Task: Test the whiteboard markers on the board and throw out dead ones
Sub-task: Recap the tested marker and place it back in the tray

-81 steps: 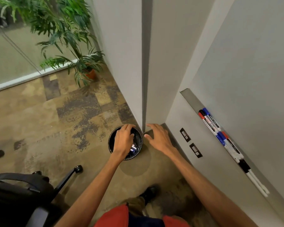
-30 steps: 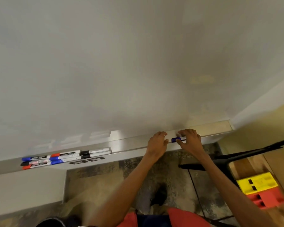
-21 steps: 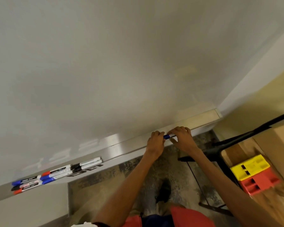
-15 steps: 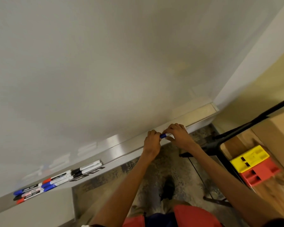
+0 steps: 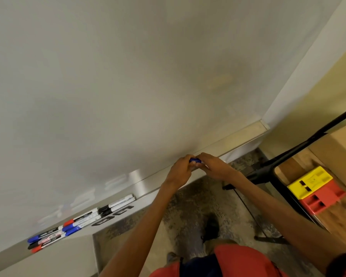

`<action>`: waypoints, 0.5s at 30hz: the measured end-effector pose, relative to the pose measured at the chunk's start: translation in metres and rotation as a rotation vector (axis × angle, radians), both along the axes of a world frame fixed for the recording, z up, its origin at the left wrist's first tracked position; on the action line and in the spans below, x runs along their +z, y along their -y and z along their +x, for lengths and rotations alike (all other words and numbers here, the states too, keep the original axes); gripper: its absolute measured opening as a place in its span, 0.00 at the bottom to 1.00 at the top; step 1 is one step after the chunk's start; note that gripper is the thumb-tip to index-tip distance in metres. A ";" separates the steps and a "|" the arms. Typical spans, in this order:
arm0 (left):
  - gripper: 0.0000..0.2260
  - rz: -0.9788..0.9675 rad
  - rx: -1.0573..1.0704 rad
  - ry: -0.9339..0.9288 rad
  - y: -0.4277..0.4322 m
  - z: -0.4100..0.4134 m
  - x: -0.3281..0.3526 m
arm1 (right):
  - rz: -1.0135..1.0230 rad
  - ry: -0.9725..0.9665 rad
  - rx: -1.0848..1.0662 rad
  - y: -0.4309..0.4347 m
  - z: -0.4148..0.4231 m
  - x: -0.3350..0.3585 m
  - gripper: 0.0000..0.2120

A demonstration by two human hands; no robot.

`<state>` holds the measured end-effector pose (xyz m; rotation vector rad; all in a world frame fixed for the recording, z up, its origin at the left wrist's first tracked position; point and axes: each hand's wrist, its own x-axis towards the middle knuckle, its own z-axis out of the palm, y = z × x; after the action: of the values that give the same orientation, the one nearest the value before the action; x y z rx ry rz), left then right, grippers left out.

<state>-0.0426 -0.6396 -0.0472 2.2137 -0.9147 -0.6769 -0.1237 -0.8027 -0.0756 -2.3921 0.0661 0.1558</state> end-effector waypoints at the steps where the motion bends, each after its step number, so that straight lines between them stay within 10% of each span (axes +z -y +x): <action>1: 0.12 -0.022 0.001 -0.014 -0.006 0.001 0.003 | 0.004 0.001 0.020 -0.005 -0.001 0.001 0.12; 15: 0.06 -0.170 0.111 -0.092 -0.141 -0.027 0.020 | -0.349 -0.006 0.064 -0.134 -0.025 0.034 0.19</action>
<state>-0.0695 -0.4985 -0.0270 2.0490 -0.7680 -0.6202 -0.1491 -0.6691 -0.0421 -2.7439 0.0198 0.1950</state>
